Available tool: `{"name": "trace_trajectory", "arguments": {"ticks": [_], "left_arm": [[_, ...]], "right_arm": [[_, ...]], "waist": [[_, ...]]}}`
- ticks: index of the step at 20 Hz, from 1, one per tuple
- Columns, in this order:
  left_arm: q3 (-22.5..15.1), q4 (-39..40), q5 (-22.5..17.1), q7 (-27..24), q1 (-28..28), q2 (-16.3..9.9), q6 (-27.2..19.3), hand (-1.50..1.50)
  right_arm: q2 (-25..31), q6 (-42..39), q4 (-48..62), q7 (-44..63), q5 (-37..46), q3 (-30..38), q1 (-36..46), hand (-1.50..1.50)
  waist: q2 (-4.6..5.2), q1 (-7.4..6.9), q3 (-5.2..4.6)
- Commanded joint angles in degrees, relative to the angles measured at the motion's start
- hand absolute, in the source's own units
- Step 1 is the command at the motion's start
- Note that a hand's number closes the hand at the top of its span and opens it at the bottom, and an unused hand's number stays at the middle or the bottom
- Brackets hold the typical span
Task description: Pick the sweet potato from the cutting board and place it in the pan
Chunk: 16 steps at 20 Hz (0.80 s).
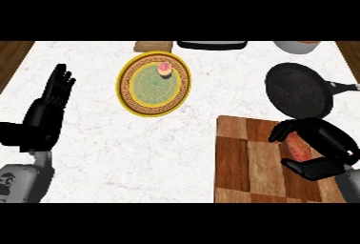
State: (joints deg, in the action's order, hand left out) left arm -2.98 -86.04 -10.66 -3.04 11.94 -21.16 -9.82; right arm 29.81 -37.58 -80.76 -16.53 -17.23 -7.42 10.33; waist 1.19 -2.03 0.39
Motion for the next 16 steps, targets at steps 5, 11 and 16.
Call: {"name": "trace_trajectory", "arguments": {"ticks": [5, 11, 16], "left_arm": [[-1.2, 2.3, 0.1, 4.4, 0.7, 2.2, -1.6, 0.0], [-2.6, 2.7, 0.4, 4.0, 2.1, 3.9, -1.3, 0.0], [-2.0, 4.5, 0.5, 4.5, 3.3, 2.8, -0.3, 0.0]], "right_arm": [[14.9, -9.6, 10.4, -24.9, 7.3, 11.5, 4.9, -1.5], [26.6, -11.0, 10.1, -28.5, 13.9, 8.3, 10.8, -1.5], [32.5, -9.2, 10.7, -31.5, 20.0, 2.6, 14.4, -1.5]], "waist": [[-0.2, 0.93, 0.17], [0.02, -0.59, 0.02], [0.09, -1.39, -0.18]]}}
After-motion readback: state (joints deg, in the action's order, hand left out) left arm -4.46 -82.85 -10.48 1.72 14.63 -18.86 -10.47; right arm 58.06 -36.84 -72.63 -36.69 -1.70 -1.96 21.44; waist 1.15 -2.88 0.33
